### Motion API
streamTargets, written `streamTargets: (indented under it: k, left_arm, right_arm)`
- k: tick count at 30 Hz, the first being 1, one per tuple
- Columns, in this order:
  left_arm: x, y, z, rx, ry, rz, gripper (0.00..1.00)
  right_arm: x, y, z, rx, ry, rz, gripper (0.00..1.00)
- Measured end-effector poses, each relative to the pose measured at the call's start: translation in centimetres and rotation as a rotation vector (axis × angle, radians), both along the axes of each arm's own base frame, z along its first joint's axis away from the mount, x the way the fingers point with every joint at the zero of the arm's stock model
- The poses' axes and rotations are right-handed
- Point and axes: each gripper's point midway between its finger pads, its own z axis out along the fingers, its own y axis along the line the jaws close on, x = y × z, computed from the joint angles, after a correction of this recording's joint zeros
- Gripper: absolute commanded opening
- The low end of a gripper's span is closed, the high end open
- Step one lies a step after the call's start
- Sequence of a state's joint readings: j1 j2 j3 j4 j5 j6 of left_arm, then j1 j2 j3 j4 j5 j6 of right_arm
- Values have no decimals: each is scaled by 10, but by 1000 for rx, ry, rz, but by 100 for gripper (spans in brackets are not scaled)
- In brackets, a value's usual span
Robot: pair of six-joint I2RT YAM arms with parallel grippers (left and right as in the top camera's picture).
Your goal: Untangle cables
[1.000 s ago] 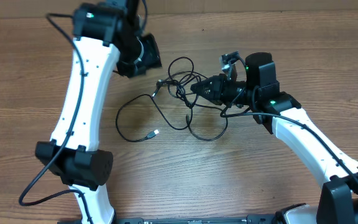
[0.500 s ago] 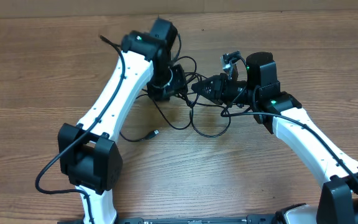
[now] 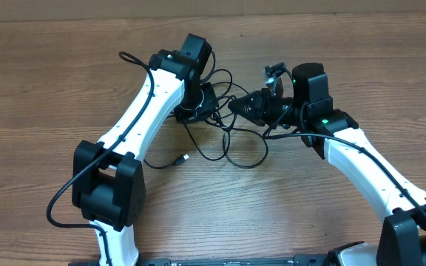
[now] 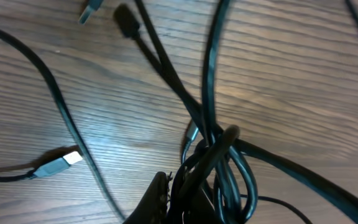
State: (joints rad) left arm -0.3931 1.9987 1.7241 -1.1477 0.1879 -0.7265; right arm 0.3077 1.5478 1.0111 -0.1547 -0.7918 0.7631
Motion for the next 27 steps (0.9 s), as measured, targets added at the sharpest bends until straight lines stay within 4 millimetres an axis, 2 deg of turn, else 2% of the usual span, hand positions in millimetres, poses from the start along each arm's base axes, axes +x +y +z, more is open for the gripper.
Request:
streamTargets:
  k: [2,5,8,10,13,16,18,19,21,22,25,27]
  left_arm:
    - [-1,5,-2,27,3,2,4]
    - [-6,18,-2,73,24,7,4]
    - [1,35,10,83,20,34,4]
    - [14,54,26,80,-20,75,4]
    - [33,86,62,50,-121,147,4]
    - [43,115,104,9,-238,210,4]
    - [44,125,130,-29,-306,230,4]
    - [42,126,139,-46,-328,227,4]
    - [39,122,150,-71,-353,212,4]
    - [38,119,152,-84,-354,203,4]
    - [37,109,150,-104,-339,201,4]
    - [35,101,147,-114,-317,226,4]
  right_arm:
    - [-2,-3,-8,-25,35,-17,4]
    - [-8,-18,-36,-130,142,-88,5]
    - [-18,-50,-75,-326,274,-217,4]
    - [-30,-80,-99,-482,367,-323,4]
    - [-45,-131,-120,-701,462,-493,4]
    - [-50,-173,-126,-826,506,-633,4]
    - [-46,-191,-125,-840,510,-686,5]
    - [-41,-193,-124,-823,497,-681,7]
    - [-28,-183,-120,-740,453,-617,15]
    - [-23,-170,-117,-679,421,-548,24]
    - [-14,-128,-100,-506,326,-359,41]
    - [-12,-98,-84,-382,255,-230,49]
